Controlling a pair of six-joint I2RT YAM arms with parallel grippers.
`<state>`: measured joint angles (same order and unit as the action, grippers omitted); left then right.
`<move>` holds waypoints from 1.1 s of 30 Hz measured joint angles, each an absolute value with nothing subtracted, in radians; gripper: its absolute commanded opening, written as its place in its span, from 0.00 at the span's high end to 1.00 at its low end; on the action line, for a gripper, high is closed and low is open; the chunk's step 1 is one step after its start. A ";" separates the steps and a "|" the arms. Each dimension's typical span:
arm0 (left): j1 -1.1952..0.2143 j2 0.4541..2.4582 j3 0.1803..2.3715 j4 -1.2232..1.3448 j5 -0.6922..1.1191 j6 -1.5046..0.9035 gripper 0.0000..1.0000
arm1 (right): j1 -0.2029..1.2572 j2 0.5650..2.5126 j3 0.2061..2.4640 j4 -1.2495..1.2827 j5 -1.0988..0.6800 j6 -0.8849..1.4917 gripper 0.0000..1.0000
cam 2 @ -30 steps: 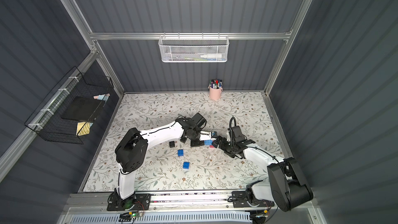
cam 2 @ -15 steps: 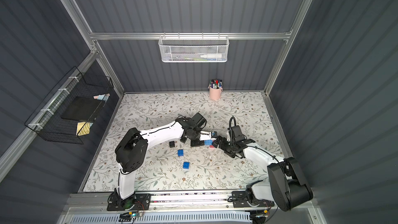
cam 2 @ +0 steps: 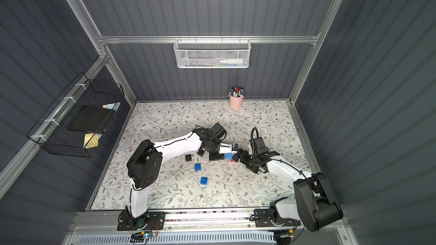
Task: Assemble the number 4 with lego
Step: Assemble the lego brick with the lego brick.
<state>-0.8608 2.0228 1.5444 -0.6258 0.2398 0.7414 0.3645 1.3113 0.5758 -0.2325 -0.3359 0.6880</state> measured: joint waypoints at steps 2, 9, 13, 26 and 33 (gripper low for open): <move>-0.863 2.023 1.546 -0.630 0.240 0.741 0.72 | 0.366 1.304 0.576 -0.242 -0.335 0.688 0.01; -0.867 2.023 1.547 -0.636 0.242 0.733 0.51 | 0.366 1.295 0.576 -0.265 -0.332 0.687 0.01; -0.869 2.016 1.547 -0.638 0.244 0.725 0.45 | 0.366 1.295 0.578 -0.269 -0.332 0.684 0.01; -0.871 1.992 1.542 -0.605 0.242 0.691 0.41 | 0.366 1.269 0.580 -0.278 -0.322 0.675 0.01; -0.870 1.964 1.520 -0.570 0.236 0.665 0.40 | 0.367 1.243 0.608 -0.284 -0.316 0.654 0.01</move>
